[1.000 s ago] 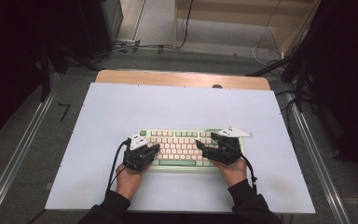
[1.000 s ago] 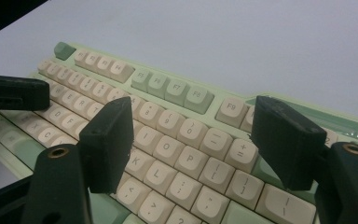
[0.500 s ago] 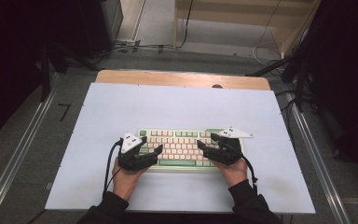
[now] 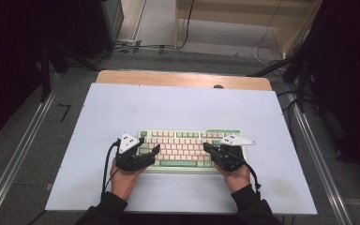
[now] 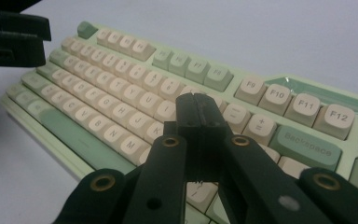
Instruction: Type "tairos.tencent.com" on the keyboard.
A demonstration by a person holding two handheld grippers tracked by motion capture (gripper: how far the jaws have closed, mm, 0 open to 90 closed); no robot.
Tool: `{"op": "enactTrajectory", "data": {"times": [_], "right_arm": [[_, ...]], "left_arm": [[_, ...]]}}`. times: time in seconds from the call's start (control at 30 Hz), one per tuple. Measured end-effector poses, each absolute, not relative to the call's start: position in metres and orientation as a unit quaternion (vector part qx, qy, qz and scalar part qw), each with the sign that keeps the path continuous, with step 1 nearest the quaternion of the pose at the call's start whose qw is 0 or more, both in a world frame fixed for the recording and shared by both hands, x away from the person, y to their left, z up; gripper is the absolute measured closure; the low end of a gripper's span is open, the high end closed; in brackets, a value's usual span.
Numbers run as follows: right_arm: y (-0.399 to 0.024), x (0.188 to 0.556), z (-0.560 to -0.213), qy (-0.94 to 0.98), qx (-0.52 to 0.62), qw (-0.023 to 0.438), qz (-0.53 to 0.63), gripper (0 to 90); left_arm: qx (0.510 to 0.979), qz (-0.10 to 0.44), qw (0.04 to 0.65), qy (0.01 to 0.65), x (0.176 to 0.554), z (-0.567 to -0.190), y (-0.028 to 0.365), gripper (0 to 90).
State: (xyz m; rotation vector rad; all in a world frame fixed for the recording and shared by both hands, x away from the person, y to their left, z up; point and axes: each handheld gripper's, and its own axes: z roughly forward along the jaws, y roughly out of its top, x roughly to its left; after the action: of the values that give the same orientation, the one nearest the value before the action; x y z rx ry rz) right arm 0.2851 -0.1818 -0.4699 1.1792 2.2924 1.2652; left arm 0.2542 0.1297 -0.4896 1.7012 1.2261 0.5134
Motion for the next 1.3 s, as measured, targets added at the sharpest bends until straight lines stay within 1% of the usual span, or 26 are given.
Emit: {"op": "enactTrajectory", "data": {"times": [0.2, 1.3], "right_arm": [[-0.179, 0.282, -0.474, 0.800, 0.402, 0.125, 0.427, 87.7], [-0.169, 0.280, -0.488, 0.823, 0.395, 0.115, 0.391, 87.7]], "left_arm": [[0.696, 0.207, 0.472, 0.500, 0.254, -0.490, 0.129, 31.6], [0.702, 0.200, 0.470, 0.496, 0.253, -0.491, 0.125, 31.7]]}}
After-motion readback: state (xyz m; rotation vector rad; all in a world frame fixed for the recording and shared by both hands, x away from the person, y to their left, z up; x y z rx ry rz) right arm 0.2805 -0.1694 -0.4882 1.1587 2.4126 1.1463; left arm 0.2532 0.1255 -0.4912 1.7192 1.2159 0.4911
